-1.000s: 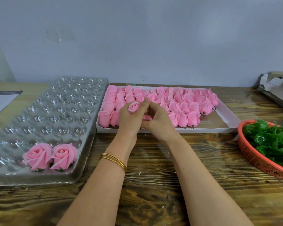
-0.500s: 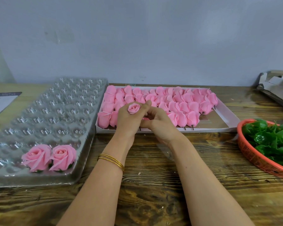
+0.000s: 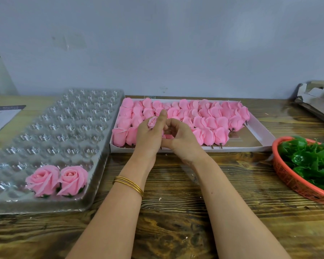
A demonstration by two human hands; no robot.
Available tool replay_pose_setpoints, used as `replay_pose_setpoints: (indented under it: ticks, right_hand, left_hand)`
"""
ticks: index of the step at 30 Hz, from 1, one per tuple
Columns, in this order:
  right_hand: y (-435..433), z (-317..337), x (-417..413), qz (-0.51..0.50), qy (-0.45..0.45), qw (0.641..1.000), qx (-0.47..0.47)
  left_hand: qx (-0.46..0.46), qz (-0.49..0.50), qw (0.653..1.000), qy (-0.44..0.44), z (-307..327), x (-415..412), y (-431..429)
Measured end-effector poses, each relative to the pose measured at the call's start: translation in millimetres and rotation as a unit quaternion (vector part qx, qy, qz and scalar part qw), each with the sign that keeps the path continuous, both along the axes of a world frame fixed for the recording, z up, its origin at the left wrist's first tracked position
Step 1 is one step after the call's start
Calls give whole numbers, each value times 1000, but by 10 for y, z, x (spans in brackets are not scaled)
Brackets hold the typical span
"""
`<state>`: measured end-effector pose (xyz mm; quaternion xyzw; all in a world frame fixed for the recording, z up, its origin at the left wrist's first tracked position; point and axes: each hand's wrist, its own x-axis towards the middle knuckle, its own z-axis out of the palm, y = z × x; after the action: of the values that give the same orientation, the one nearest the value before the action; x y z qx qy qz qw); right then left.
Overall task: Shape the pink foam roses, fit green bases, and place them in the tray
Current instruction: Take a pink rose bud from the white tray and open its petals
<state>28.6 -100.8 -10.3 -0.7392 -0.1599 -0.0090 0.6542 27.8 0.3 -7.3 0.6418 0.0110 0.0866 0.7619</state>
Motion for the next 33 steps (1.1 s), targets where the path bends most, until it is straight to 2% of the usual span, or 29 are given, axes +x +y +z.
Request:
replay_pose_setpoints:
  ticks: [6,14,24,33]
  right_hand:
    - [-7,18,-11,18,14,1000,17]
    - [-29,31,-41,64,32,997,22]
    - [-5,24,-31,35,3,999,5]
    - [5,12,-15,28,12,999,13]
  left_hand:
    - [4,-9,999,-37,-13,3,45]
    - [17,-8,999,-43,3,-2,56]
    - [-1,13,1000,21,3,10,20]
    - [8,-12,1000,-17,7,-13,38]
